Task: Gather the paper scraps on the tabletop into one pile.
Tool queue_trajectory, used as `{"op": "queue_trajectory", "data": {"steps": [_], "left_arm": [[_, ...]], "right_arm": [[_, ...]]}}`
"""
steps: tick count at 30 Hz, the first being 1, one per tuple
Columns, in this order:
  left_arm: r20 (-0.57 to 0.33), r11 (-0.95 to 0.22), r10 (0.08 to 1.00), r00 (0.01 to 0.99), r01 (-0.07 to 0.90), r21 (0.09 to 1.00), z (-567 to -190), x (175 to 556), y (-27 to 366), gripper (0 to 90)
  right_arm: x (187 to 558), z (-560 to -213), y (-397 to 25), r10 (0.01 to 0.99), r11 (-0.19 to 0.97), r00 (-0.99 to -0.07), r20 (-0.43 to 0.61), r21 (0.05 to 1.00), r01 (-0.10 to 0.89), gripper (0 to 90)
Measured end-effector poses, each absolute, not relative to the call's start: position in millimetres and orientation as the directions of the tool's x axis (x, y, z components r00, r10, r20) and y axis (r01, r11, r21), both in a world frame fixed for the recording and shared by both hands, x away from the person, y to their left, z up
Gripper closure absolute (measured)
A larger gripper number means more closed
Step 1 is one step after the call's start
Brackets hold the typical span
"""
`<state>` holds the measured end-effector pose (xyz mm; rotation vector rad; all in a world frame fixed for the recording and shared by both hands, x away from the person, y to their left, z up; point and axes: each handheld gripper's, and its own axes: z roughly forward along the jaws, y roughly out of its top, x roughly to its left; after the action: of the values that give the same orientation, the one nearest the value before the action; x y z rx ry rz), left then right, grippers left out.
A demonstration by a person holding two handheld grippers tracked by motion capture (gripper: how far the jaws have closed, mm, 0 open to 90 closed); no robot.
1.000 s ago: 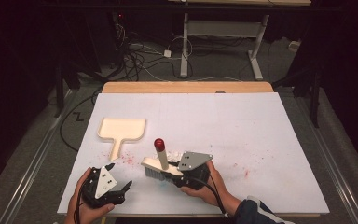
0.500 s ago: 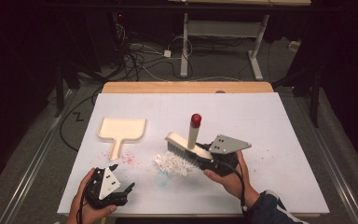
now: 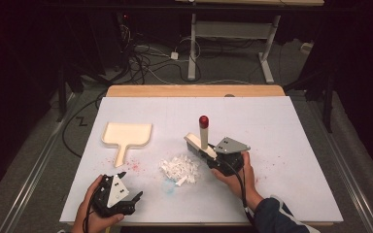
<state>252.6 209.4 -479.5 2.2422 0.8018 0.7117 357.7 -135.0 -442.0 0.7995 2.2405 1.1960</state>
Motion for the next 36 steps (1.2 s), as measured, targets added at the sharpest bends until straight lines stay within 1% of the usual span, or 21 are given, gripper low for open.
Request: {"op": "queue_trajectory", "data": {"steps": [2, 3, 5, 10, 12, 14, 16, 18, 25, 36], "left_arm": [[0.266, -0.606, 0.696, 0.666, 0.348, 0.715, -480, 253, 209, 17.4], [0.267, -0.607, 0.696, 0.667, 0.348, 0.714, -480, 253, 209, 17.5], [0.271, -0.610, 0.694, 0.667, 0.346, 0.713, -480, 253, 208, 17.4], [0.270, -0.607, 0.698, 0.664, 0.347, 0.715, -479, 253, 209, 17.5], [0.268, -0.605, 0.699, 0.663, 0.347, 0.717, -479, 253, 209, 17.5], [0.270, -0.605, 0.698, 0.663, 0.344, 0.718, -478, 253, 209, 17.5], [0.265, -0.600, 0.699, 0.664, 0.344, 0.722, -479, 253, 209, 17.5], [0.269, -0.607, 0.694, 0.667, 0.342, 0.718, -479, 253, 209, 17.5], [0.273, -0.608, 0.693, 0.667, 0.338, 0.719, -478, 253, 207, 17.5], [0.285, -0.621, 0.680, 0.675, 0.324, 0.714, -477, 251, 205, 17.5]], "right_arm": [[353, -442, -128, 0.668, 0.461, -0.731, -0.140, 0.849, 0.259, 67.7], [351, -443, -123, 0.668, 0.452, -0.734, -0.121, 0.850, 0.272, 67.6], [346, -444, -113, 0.665, 0.470, -0.734, -0.142, 0.843, 0.263, 67.4], [342, -440, -95, 0.670, 0.427, -0.737, -0.093, 0.860, 0.279, 67.7], [341, -440, -88, 0.675, 0.415, -0.731, -0.097, 0.870, 0.267, 67.7], [341, -439, -87, 0.685, 0.412, -0.720, -0.111, 0.874, 0.258, 67.7], [343, -436, -88, 0.689, 0.394, -0.719, -0.090, 0.879, 0.268, 67.7], [343, -433, -91, 0.696, 0.405, -0.709, -0.114, 0.878, 0.257, 67.7], [345, -420, -117, 0.692, 0.404, -0.713, -0.113, 0.879, 0.253, 67.6], [330, -389, -186, 0.655, 0.414, -0.748, -0.108, 0.879, 0.235, 67.6]]}}
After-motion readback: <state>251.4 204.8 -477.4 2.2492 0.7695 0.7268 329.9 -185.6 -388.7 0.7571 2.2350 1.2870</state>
